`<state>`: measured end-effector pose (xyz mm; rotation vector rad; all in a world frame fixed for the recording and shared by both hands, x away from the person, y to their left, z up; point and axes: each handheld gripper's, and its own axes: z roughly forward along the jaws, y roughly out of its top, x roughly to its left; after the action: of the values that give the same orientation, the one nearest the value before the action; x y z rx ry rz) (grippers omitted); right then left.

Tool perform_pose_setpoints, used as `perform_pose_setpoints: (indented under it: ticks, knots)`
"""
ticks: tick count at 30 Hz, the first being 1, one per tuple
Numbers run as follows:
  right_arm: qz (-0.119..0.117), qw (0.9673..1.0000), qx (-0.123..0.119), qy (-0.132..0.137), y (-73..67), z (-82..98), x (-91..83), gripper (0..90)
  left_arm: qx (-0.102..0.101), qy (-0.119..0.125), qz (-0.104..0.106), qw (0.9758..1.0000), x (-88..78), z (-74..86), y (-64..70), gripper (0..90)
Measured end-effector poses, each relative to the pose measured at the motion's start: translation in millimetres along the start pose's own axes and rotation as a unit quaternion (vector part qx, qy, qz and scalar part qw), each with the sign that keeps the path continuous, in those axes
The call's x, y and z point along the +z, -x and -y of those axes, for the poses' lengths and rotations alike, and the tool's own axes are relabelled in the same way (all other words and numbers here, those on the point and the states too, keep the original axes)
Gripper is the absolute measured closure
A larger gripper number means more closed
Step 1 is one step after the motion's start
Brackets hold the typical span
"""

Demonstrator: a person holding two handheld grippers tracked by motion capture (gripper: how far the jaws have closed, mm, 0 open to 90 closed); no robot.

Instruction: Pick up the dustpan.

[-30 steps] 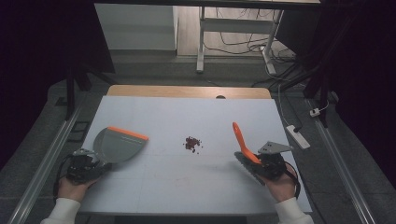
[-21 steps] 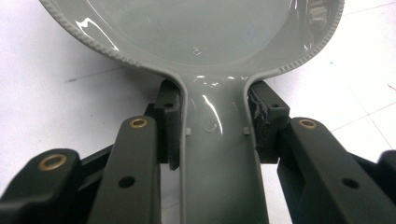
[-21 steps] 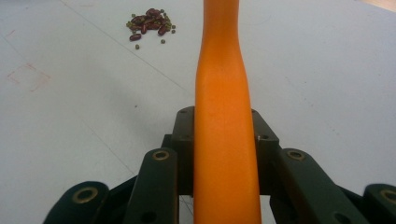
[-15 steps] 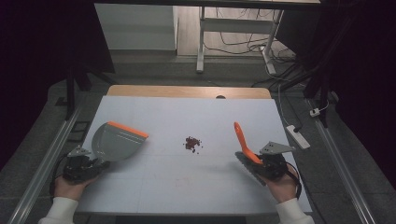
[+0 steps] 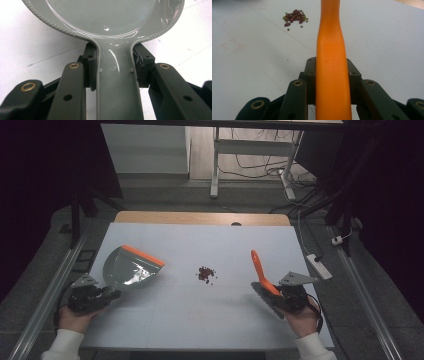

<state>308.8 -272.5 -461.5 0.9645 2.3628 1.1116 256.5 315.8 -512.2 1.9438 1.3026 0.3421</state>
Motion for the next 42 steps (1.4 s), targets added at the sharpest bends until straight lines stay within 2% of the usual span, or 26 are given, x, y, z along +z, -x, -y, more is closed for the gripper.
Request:
perform_pose_setpoints:
  ticks: [5, 10, 18, 21, 26, 30, 38, 42]
  knots:
    - [-0.007, 0.9998, 0.016, 0.009, -0.8, 1.3, -5.1, 70.3, 0.008, 0.009, 0.018, 0.9998, -1.1, -3.9, 1.5, 61.6]
    - [-0.002, 0.9998, 0.014, 0.015, -0.3, 0.7, -7.2, 70.3, 0.021, 0.018, 0.034, 0.9990, -1.5, -7.3, 3.6, 61.6]
    - [-0.002, 0.9997, 0.018, 0.019, 0.0, -0.8, -6.2, 70.3, 0.046, 0.033, 0.067, 0.9961, -3.9, -12.2, 12.6, 61.6]
    - [0.001, 0.9998, 0.013, 0.016, -0.1, -1.1, -4.1, 70.3, 0.062, 0.031, 0.080, 0.9944, -1.6, -15.2, 13.6, 61.6]
    - [0.006, 0.9998, 0.014, 0.014, -1.2, -0.4, -3.5, 70.3, 0.077, 0.028, 0.098, 0.9918, 2.7, -18.6, 15.1, 61.5]
    - [0.006, 0.9999, 0.011, 0.010, -2.1, -0.4, -2.0, 70.3, 0.085, 0.021, 0.100, 0.9911, 4.3, -19.4, 19.7, 61.6]
    - [0.003, 0.9998, 0.004, 0.018, -7.9, -3.7, -6.0, 70.3, 0.110, 0.015, 0.119, 0.9866, 4.9, -21.8, 30.0, 61.5]
    - [0.001, 0.9998, 0.003, 0.018, -7.7, -3.3, -5.6, 70.3, 0.117, 0.010, 0.123, 0.9854, 6.5, -23.1, 33.7, 61.5]
